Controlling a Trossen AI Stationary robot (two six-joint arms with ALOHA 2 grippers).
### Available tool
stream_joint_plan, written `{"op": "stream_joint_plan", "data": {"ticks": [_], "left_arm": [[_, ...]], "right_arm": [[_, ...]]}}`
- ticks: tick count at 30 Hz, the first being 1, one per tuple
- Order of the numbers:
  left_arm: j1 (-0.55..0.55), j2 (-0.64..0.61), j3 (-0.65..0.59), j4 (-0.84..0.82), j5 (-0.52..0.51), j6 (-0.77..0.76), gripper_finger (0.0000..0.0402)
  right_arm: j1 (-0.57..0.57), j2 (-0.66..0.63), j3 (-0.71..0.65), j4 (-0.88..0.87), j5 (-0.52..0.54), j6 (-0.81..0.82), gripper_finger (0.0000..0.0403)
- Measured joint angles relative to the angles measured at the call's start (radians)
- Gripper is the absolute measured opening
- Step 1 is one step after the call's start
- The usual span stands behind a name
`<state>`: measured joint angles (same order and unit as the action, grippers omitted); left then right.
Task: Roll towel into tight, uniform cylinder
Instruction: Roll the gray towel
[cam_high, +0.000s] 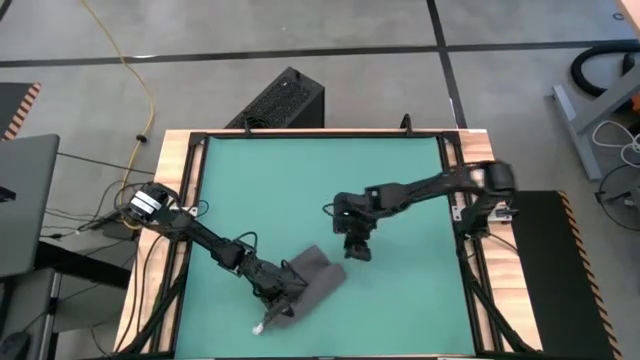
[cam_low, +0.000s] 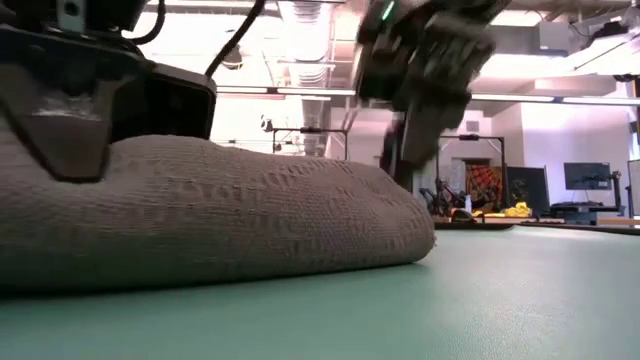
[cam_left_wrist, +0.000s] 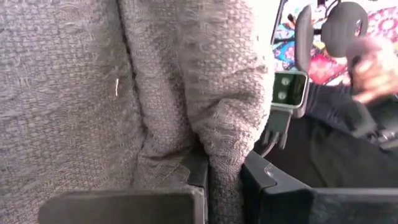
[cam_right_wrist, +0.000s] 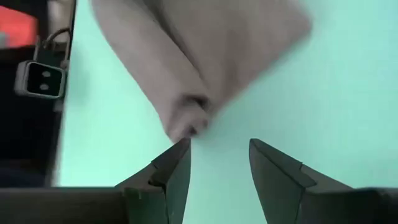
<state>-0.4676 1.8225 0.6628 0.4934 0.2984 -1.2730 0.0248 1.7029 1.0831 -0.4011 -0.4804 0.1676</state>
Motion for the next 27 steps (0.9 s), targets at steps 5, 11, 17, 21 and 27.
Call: {"op": "stream_joint_plan", "data": {"ticks": [5, 11, 17, 21, 27], "left_arm": [[0.016, 0.002, -0.002, 0.015, 0.034, -0.027, 0.0022], [0.024, 0.002, -0.002, 0.021, 0.045, -0.038, 0.0022], [0.024, 0.002, -0.002, 0.021, 0.042, -0.037, 0.0031], [0.024, 0.003, -0.002, 0.024, 0.041, -0.037, 0.0026], [0.024, 0.003, -0.003, 0.029, 0.041, -0.035, 0.0028]], "right_arm": [[0.188, -0.179, -0.131, 0.262, 0.355, -0.105, 0.0185], [0.330, -0.179, -0.224, 0.438, 0.555, -0.392, 0.0185], [0.404, -0.038, -0.218, 0.449, 0.562, -0.553, 0.0190], [0.436, 0.034, -0.180, 0.457, 0.717, -0.594, 0.0208], [0.453, 0.091, -0.140, 0.466, 0.786, -0.610, 0.0246]]}}
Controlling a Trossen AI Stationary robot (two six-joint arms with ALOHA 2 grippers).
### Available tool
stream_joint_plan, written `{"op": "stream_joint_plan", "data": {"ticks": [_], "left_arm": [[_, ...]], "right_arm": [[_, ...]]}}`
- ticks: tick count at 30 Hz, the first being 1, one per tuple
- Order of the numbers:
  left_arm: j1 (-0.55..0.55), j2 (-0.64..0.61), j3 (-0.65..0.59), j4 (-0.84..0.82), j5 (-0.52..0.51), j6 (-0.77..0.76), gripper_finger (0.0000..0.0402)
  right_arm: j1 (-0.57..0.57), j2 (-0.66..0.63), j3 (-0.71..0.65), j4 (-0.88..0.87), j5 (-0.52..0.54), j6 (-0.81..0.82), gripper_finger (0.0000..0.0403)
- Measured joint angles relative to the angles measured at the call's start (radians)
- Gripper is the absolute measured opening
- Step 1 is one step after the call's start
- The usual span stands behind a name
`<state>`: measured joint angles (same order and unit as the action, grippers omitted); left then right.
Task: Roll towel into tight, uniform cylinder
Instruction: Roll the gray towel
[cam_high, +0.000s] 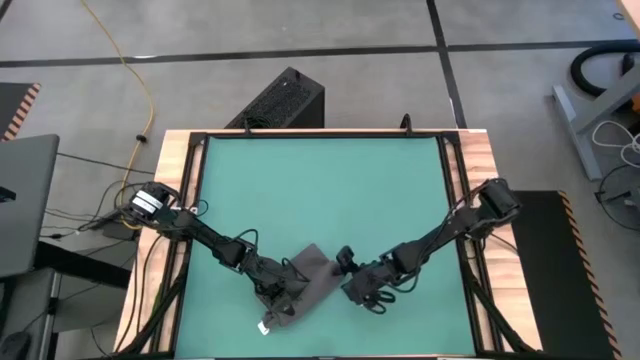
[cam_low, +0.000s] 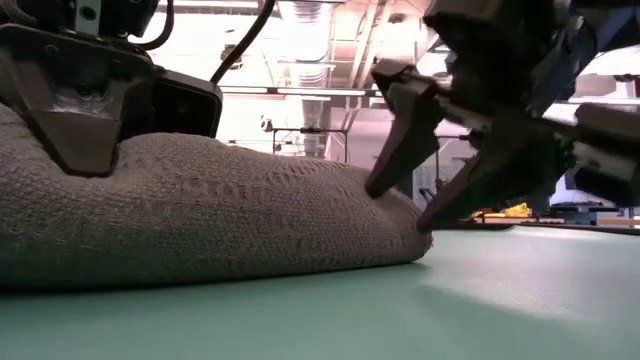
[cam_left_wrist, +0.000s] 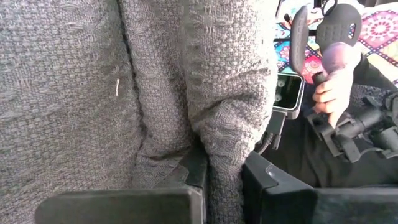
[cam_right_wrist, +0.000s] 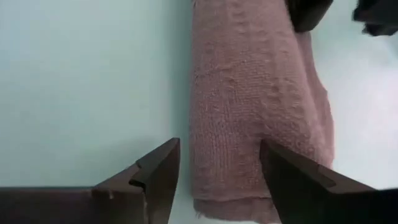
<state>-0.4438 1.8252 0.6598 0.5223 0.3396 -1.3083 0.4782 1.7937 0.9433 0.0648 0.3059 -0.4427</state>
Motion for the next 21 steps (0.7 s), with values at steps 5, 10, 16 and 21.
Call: {"op": "stream_joint_plan", "data": {"ticks": [5, 10, 16, 21], "left_arm": [[-0.001, 0.000, -0.001, 0.028, -0.003, 0.041, 0.0033], [-0.001, 0.000, -0.001, 0.082, 0.029, 0.078, 0.0061], [0.021, 0.001, 0.000, 0.088, 0.143, 0.084, 0.0102], [0.032, -0.004, 0.000, 0.087, 0.169, 0.123, 0.0108]], "right_arm": [[-0.020, 0.070, 0.001, 0.065, -0.011, -0.049, 0.0260], [-0.057, 0.114, 0.004, 0.087, -0.021, -0.047, 0.0230], [-0.076, 0.117, 0.006, 0.049, -0.086, -0.038, 0.0054], [-0.078, 0.111, 0.007, -0.006, -0.114, 0.012, 0.0035]]}}
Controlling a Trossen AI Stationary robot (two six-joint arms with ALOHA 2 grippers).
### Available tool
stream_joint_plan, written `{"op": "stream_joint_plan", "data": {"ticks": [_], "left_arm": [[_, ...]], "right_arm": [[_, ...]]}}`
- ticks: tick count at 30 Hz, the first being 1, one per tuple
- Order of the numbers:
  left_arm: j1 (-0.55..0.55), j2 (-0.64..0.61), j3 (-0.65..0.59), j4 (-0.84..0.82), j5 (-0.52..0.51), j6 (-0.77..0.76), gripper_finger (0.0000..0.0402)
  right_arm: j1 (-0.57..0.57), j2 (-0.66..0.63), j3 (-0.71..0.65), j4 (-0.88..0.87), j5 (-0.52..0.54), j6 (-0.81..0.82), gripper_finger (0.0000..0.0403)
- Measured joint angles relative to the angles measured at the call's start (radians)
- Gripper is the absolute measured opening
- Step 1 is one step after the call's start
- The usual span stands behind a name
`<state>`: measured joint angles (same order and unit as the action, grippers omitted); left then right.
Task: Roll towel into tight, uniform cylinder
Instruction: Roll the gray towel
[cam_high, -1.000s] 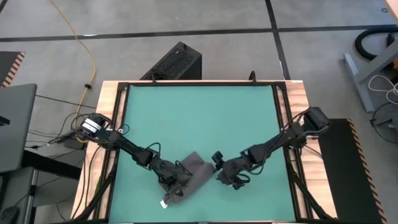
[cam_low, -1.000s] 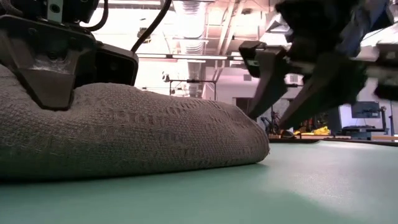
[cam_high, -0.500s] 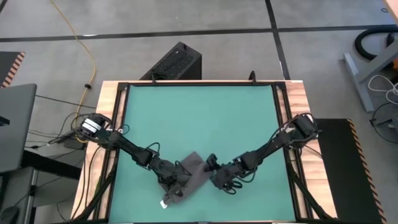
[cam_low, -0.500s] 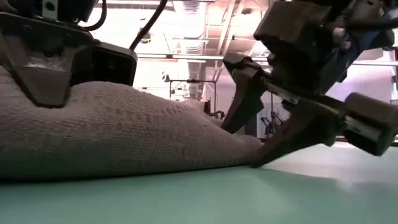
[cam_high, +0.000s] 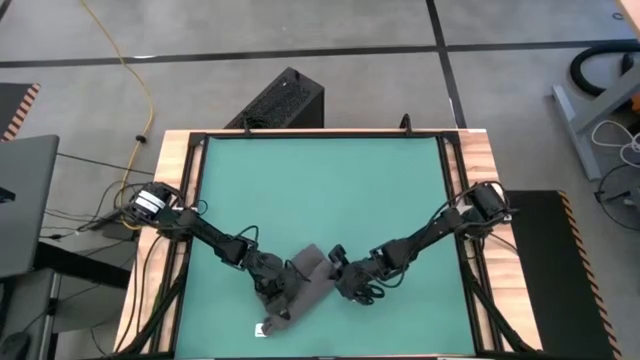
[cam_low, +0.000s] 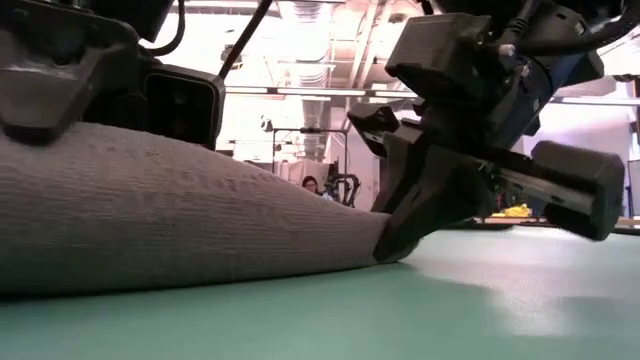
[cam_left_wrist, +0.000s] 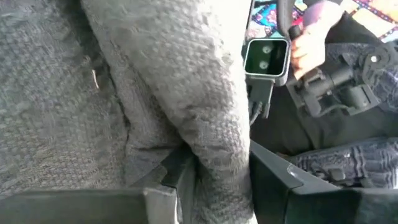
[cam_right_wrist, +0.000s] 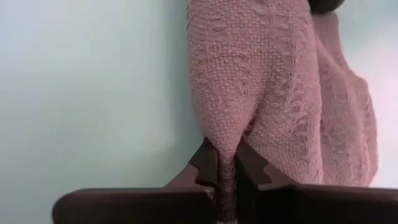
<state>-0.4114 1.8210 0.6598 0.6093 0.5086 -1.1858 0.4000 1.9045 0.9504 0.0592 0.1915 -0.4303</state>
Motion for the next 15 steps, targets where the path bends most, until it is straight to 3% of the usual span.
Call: {"op": "stream_joint_plan", "data": {"ticks": [6, 15], "left_arm": [[0.021, -0.075, -0.001, -0.160, -0.040, 0.110, 0.0109], [0.025, -0.311, -0.002, -0.489, -0.198, 0.214, 0.0110]], "right_arm": [[0.001, 0.000, -0.002, -0.080, -0.027, 0.086, 0.0036], [0.016, 0.000, -0.004, -0.082, -0.052, 0.169, 0.0036]]}}
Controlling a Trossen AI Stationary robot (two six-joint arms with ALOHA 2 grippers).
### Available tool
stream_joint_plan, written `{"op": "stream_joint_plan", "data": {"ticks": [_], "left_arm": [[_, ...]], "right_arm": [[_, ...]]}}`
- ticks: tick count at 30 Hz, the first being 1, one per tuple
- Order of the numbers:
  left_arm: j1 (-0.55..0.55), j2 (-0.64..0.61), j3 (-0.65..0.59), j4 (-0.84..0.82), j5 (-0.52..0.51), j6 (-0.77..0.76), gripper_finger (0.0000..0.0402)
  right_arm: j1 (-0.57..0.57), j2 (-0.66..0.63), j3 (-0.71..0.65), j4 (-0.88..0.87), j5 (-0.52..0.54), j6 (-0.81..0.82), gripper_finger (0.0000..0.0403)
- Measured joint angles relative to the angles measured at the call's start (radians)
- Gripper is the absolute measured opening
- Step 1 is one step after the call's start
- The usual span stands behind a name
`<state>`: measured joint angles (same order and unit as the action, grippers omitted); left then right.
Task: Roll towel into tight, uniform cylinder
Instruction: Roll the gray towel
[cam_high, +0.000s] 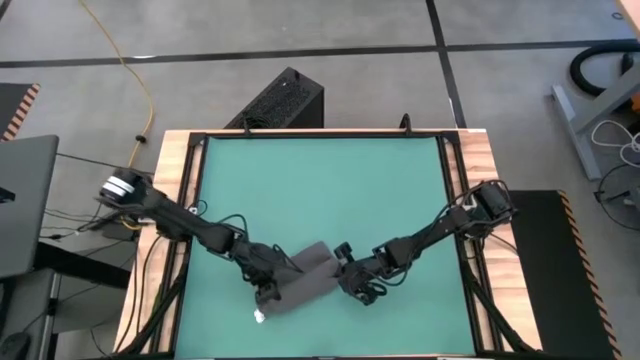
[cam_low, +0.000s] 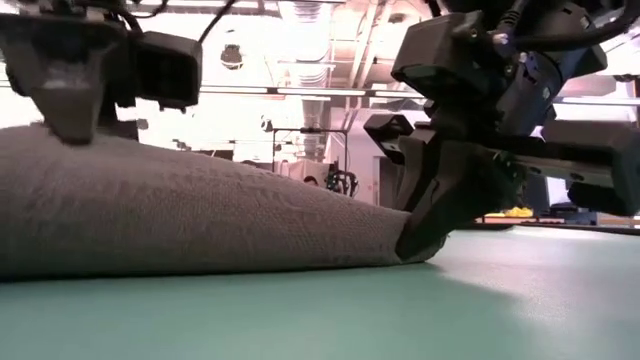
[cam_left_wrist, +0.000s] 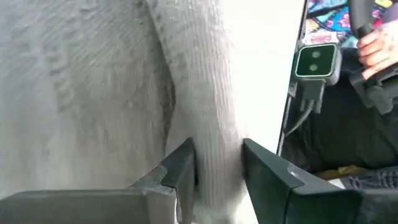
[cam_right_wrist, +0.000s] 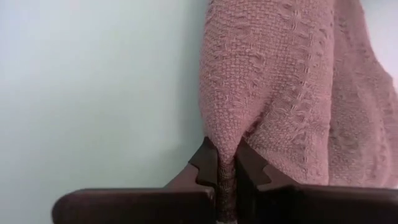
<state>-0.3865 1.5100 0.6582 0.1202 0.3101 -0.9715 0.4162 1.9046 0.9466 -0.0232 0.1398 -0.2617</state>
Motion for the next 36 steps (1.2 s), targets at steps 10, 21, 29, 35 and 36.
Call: {"op": "stream_joint_plan", "data": {"ticks": [10, 21, 29, 35, 36], "left_arm": [[-0.054, -0.157, 0.000, -0.047, -0.193, 0.028, 0.0110], [-0.086, 0.114, 0.053, 0.172, -0.376, 0.159, 0.0110], [-0.095, 0.235, 0.068, 0.179, -0.330, 0.110, 0.0110], [-0.120, 0.242, 0.068, 0.152, -0.276, 0.091, 0.0109], [-0.125, 0.242, 0.068, 0.150, -0.270, 0.091, 0.0109]], "right_arm": [[-0.032, -0.041, 0.031, -0.076, -0.102, 0.061, 0.0036], [-0.114, -0.039, 0.144, -0.264, -0.315, 0.154, 0.0037], [-0.150, -0.036, 0.225, -0.379, -0.547, 0.180, 0.0037], [-0.210, -0.032, 0.278, -0.355, -0.784, 0.299, 0.0037], [-0.222, -0.031, 0.280, -0.347, -0.806, 0.320, 0.0037]]}}
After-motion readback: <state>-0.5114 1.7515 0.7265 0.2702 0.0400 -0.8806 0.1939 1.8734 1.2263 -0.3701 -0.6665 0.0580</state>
